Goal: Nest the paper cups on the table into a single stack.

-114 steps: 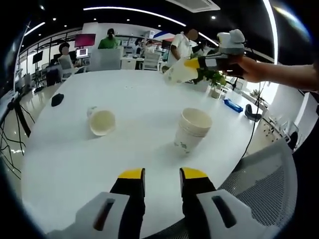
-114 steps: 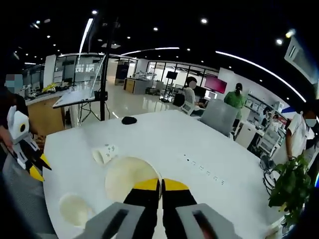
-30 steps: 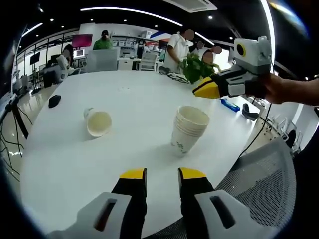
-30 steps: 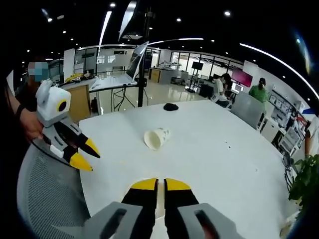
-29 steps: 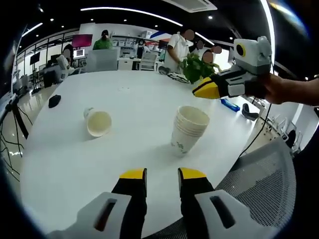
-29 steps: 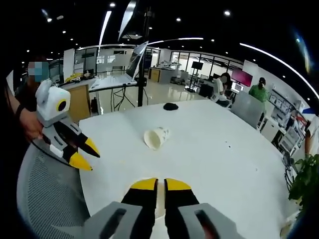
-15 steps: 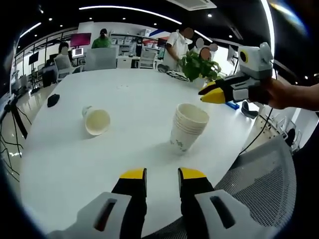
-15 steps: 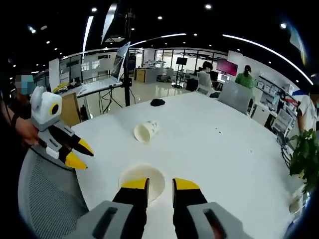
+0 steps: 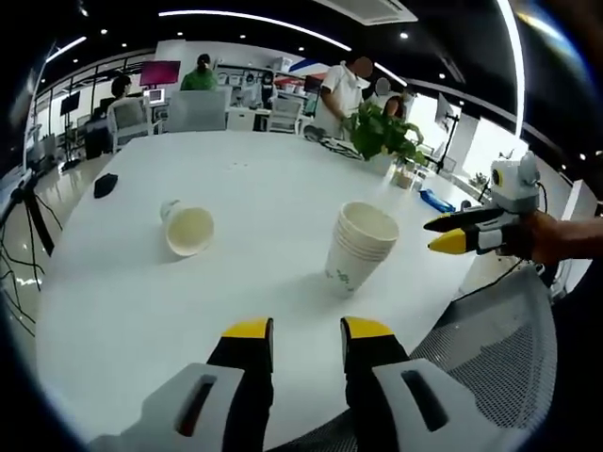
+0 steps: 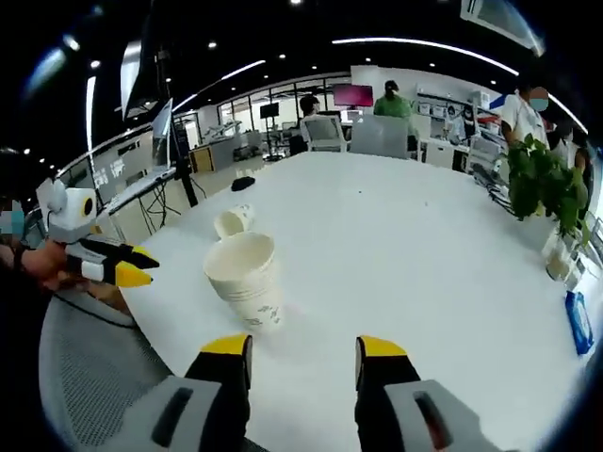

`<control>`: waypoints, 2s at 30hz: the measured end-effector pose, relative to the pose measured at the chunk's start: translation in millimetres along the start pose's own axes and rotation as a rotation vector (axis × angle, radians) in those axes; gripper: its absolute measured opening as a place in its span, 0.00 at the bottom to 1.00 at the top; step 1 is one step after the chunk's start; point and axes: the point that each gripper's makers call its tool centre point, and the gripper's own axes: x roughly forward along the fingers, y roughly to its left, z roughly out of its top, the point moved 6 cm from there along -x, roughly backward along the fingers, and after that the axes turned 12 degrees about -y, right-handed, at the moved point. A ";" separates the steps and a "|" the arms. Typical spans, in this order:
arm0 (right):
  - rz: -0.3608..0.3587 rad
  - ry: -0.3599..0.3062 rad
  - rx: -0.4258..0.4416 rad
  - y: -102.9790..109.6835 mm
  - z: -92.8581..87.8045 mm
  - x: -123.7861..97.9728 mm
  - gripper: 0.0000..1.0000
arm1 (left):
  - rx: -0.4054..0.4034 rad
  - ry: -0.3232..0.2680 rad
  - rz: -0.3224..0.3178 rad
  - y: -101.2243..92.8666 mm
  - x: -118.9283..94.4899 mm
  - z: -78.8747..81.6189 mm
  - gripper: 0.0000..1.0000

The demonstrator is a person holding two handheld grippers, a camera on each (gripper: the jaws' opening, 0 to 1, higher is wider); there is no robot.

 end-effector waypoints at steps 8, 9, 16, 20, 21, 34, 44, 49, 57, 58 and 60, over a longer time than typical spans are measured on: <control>-0.026 -0.046 0.032 -2.8 10.2 -3.3 0.49 | 0.009 0.005 -0.013 -1.2 0.7 0.0 0.28; -0.027 -0.052 0.033 -3.4 9.8 -2.4 0.49 | 0.005 0.000 -0.012 -0.7 0.3 0.7 0.28; -0.022 -0.053 0.044 2.2 6.7 -8.6 0.54 | -0.034 -0.026 0.013 6.9 -0.6 3.8 0.29; -0.025 -0.058 0.051 3.0 7.5 -8.1 0.55 | -0.052 -0.032 0.021 5.9 -0.2 4.7 0.28; -0.028 -0.060 0.057 1.8 7.4 -8.6 0.55 | -0.055 -0.034 0.022 6.2 -0.6 5.0 0.28; -0.024 -0.069 0.066 3.4 10.8 -10.1 0.56 | -0.071 -0.049 0.039 10.6 -2.1 8.6 0.28; -0.020 -0.061 0.062 3.4 9.0 -10.0 0.56 | -0.048 -0.051 0.085 29.3 -8.0 12.1 0.27; -0.019 -0.057 0.064 4.3 9.9 -11.3 0.56 | -0.037 -0.054 0.123 44.4 -7.1 16.2 0.26; -0.017 -0.053 0.059 5.1 9.9 -10.9 0.56 | -0.026 -0.068 0.185 64.5 3.3 28.7 0.25; -0.021 -0.058 0.062 4.5 10.5 -11.4 0.56 | -0.009 -0.064 0.202 71.6 8.0 30.6 0.24; -0.023 -0.058 0.069 1.5 8.5 -10.1 0.56 | 0.003 -0.061 0.218 82.7 14.0 34.6 0.24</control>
